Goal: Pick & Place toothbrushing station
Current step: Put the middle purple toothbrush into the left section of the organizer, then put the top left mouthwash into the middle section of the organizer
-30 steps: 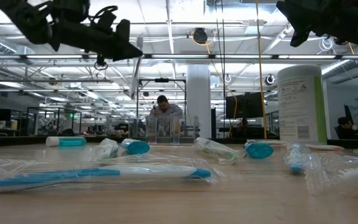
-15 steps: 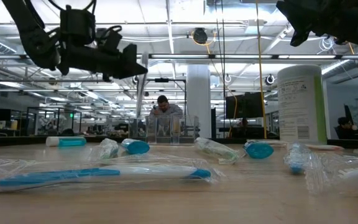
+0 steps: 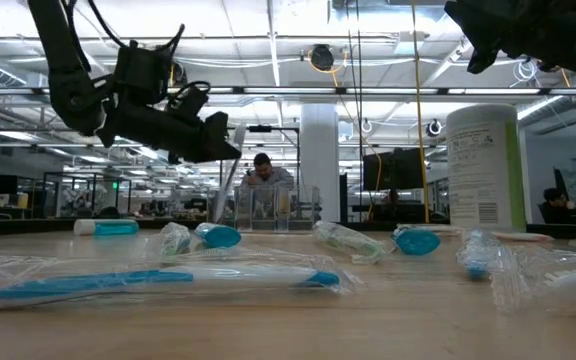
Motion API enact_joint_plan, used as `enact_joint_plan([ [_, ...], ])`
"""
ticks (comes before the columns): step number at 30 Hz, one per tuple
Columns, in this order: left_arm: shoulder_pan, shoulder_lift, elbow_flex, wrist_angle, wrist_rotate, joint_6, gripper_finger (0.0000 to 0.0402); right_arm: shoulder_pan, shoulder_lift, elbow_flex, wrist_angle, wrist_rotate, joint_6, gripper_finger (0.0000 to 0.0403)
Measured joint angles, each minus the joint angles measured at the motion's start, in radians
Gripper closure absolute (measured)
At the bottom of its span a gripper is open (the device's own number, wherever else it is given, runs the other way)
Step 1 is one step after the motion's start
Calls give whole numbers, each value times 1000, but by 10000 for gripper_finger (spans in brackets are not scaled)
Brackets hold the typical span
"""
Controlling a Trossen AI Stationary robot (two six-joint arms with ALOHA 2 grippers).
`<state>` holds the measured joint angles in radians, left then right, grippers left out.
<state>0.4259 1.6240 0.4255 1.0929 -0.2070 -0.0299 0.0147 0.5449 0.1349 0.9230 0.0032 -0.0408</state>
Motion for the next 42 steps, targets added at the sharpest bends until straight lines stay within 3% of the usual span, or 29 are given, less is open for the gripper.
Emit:
enact_joint_plan([
  [17,0,26,1,-23,-1,-2,330,0,0,0,0,0,-1,309],
  [32,0,26,0,-29,-22,-1,244,0,0,0,0,0,-1,310],
  [42,-3,-4,0,-40,5,-24,231,0,0,0,0,0,-1,309],
])
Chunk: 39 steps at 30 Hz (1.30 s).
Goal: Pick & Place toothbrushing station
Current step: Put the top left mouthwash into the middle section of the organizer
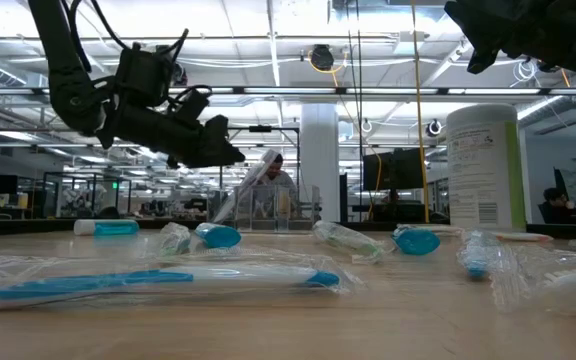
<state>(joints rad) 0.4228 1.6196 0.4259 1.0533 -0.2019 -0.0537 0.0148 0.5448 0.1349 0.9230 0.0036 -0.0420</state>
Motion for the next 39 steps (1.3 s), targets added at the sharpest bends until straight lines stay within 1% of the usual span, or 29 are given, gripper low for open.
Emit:
enact_joint_plan([
  [2,-1,-30,0,-42,1,-1,231,0,0,0,0,0,0,309],
  [4,0,-76,8,-135,1,-1,231,0,0,0,0,0,0,309],
  [8,-1,-187,53,-413,-32,-9,231,0,0,0,0,0,0,309],
  [14,-20,-329,109,-804,-70,-62,231,0,0,0,0,0,0,309],
  [21,-101,-479,112,-1162,-148,-231,231,0,0,0,-16,0,0,309],
  [26,-180,-553,113,-1383,-249,-345,231,0,0,0,-34,-1,3,309],
  [31,-263,-591,112,-1550,-343,-454,231,0,0,0,-53,0,3,310],
  [36,-329,-594,112,-1639,-399,-528,231,0,0,0,-61,-1,3,310],
  [39,-363,-595,112,-1687,-462,-576,231,0,0,0,-63,0,4,310],
])
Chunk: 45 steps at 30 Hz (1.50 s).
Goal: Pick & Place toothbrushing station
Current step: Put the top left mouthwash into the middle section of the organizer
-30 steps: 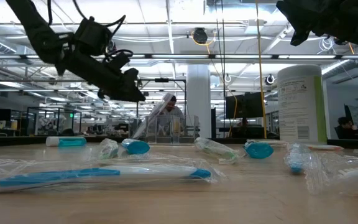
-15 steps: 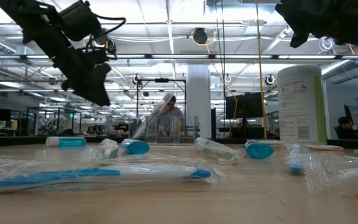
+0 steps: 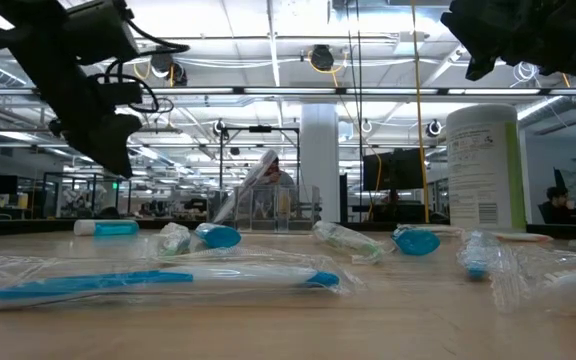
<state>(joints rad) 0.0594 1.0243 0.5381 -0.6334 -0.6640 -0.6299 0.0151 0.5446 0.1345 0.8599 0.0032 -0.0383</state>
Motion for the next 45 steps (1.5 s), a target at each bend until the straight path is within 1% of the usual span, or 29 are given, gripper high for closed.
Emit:
enact_joint_plan([
  [4,-44,-59,-4,-89,-29,-55,231,0,0,0,-7,0,0,310],
  [9,-116,-188,-82,-60,-15,-45,231,0,1,0,-27,0,0,310],
  [13,-154,-294,-156,-55,-15,-67,231,0,7,0,-26,0,0,310],
  [16,-161,-339,-189,-55,39,-87,231,0,8,0,-25,0,0,310],
  [19,-160,-349,-209,-56,70,-91,231,0,8,0,-25,0,0,310],
  [23,-155,-348,-234,-42,32,-102,231,0,8,0,-23,0,0,310],
  [28,-117,-344,-287,-21,37,-170,231,0,8,0,-20,0,0,310],
  [34,-67,-343,-361,158,106,-74,231,0,8,0,-9,0,-1,310],
  [41,7,-343,-381,162,92,-32,231,0,7,0,18,0,-3,310],
  [45,47,-343,-381,163,118,-21,231,0,7,0,20,0,-3,310],
])
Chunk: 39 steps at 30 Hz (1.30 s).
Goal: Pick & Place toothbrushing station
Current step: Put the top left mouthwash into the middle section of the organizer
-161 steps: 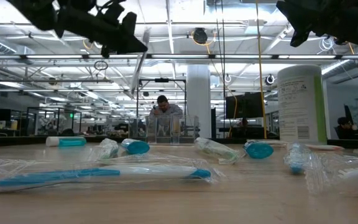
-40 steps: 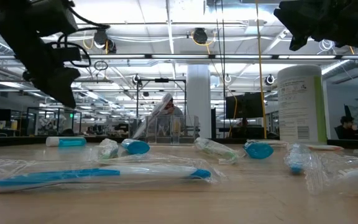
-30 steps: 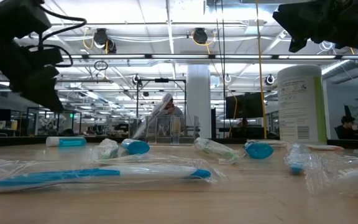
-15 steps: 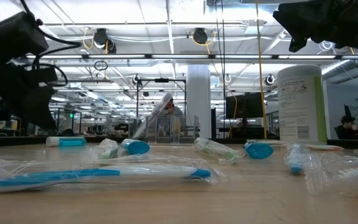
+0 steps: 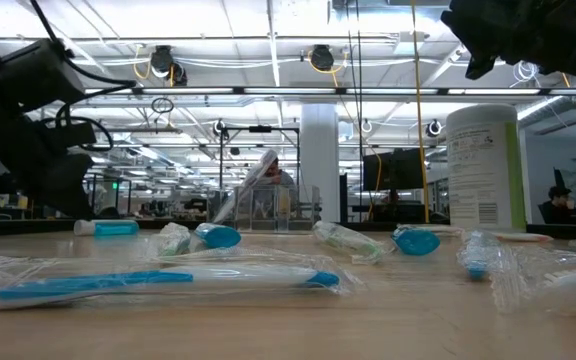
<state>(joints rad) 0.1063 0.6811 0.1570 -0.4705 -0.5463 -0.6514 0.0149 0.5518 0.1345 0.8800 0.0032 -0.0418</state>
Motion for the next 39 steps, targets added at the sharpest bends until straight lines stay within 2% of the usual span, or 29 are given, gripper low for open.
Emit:
enact_joint_plan([
  [8,47,0,0,4,52,2,231,0,0,0,6,0,0,310],
  [18,90,1,0,10,57,8,231,0,0,0,11,0,0,310],
  [25,96,35,-45,139,106,31,231,0,0,0,22,0,1,310],
  [39,96,69,-43,133,73,-14,231,0,0,0,24,0,3,310],
])
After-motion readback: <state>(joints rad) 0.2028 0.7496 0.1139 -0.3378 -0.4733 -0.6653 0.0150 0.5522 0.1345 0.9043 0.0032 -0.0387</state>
